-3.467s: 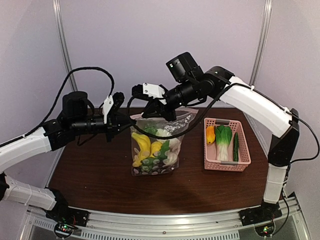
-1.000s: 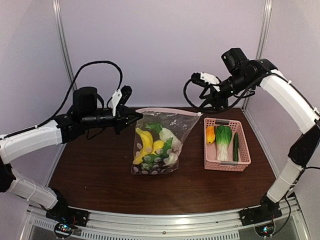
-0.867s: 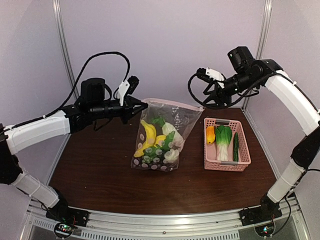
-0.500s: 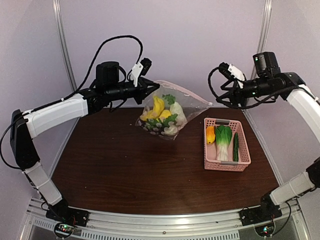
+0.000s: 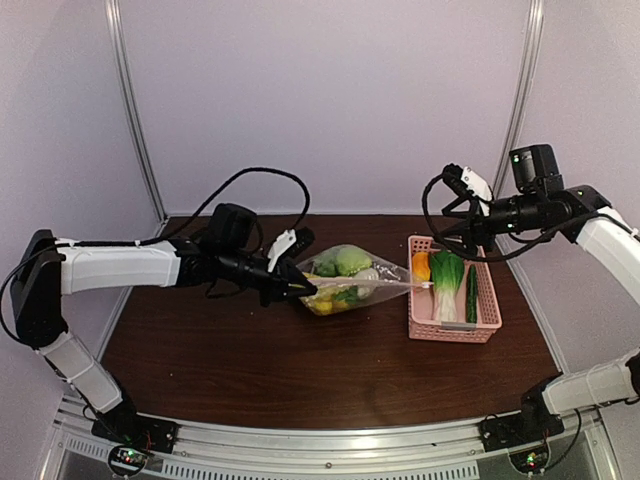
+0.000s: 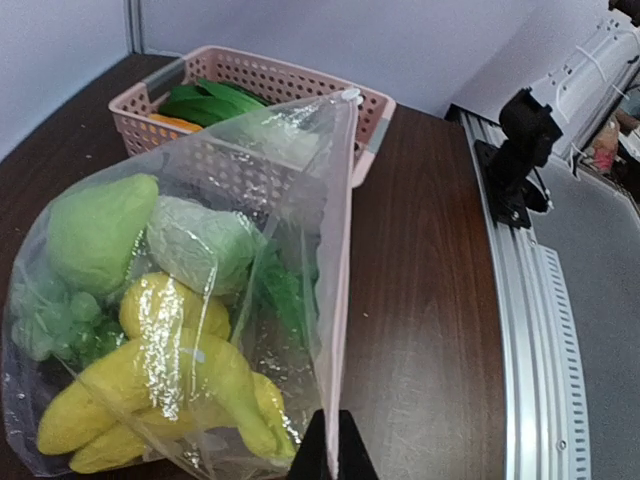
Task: Place the food in the zip-top bag and seal the zipper
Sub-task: Place the zipper food storage bag at the center of the board, then reset both arms
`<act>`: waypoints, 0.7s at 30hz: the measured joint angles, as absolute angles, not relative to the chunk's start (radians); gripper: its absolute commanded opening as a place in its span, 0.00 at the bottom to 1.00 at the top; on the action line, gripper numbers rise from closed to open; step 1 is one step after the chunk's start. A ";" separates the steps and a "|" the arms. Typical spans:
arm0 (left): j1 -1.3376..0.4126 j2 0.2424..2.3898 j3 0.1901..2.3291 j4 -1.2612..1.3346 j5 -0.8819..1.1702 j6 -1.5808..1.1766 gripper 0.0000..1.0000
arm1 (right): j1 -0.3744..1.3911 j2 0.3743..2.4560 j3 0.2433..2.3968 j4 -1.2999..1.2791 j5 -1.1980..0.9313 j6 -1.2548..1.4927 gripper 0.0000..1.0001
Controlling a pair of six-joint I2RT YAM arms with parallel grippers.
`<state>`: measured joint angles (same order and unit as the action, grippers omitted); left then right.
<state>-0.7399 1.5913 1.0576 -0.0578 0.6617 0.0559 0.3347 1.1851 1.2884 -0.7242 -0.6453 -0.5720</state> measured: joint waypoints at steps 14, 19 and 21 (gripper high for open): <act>-0.774 1.453 1.090 -0.368 0.531 0.129 0.90 | 0.314 1.075 1.213 -0.631 -0.532 -0.409 0.99; -0.774 1.322 1.143 -0.326 0.331 0.107 0.98 | 0.256 1.059 1.127 -0.522 -0.378 -0.260 1.00; -0.774 1.282 1.143 -0.287 0.211 0.093 0.98 | 0.234 1.054 1.100 -0.477 -0.308 -0.209 1.00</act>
<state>-0.7742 1.2819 1.1431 -0.2871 0.2111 0.0933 0.2344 1.0542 1.0996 -0.4767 -0.3077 -0.2092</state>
